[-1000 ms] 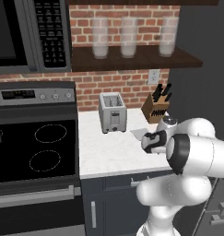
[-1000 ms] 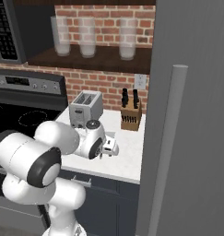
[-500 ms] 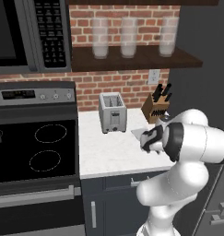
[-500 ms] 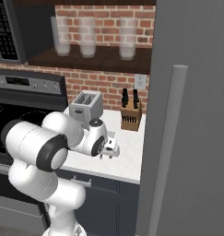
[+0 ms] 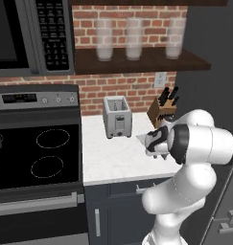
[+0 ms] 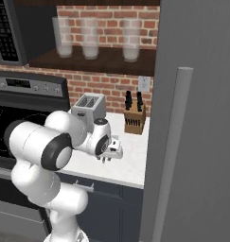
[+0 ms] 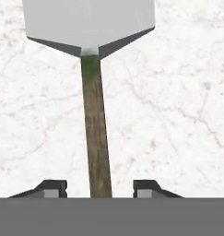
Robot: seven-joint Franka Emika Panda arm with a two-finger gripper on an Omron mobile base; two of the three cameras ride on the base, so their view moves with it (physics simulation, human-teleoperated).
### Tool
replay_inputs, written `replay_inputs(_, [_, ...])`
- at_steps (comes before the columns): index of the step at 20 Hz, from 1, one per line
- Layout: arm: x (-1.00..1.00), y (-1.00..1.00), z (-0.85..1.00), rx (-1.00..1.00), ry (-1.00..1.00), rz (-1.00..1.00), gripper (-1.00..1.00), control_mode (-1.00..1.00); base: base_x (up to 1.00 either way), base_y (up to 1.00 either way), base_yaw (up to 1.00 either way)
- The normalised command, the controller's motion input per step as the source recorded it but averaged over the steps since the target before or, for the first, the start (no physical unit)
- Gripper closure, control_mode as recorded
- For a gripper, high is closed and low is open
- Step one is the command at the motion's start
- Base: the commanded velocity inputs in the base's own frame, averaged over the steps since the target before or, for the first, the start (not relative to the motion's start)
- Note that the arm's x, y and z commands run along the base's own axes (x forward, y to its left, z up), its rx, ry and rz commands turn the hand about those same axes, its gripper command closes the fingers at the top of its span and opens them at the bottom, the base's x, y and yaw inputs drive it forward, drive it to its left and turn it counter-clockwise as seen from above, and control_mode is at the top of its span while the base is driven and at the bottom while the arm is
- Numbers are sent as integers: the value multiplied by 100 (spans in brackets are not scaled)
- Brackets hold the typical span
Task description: Put the eggplant and corn in the pot. Retrieve the spatula and lightly stir the vegetables in the pot.
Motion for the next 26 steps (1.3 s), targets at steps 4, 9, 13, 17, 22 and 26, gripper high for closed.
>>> replay_inputs(4, [-28,6,0,0,0,3,100,-100,0,0,0])
replay_inputs(9, [-33,21,0,0,0,0,100,-100,0,0,0])
replay_inputs(13, [-36,31,39,0,-4,0,100,-100,0,0,0])
replay_inputs(17, [-32,46,97,2,-7,0,100,-100,0,0,0])
replay_inputs(22, [-49,42,100,6,-1,0,100,-100,0,0,0])
replay_inputs(26, [-74,22,100,10,0,0,100,-100,0,0,0])
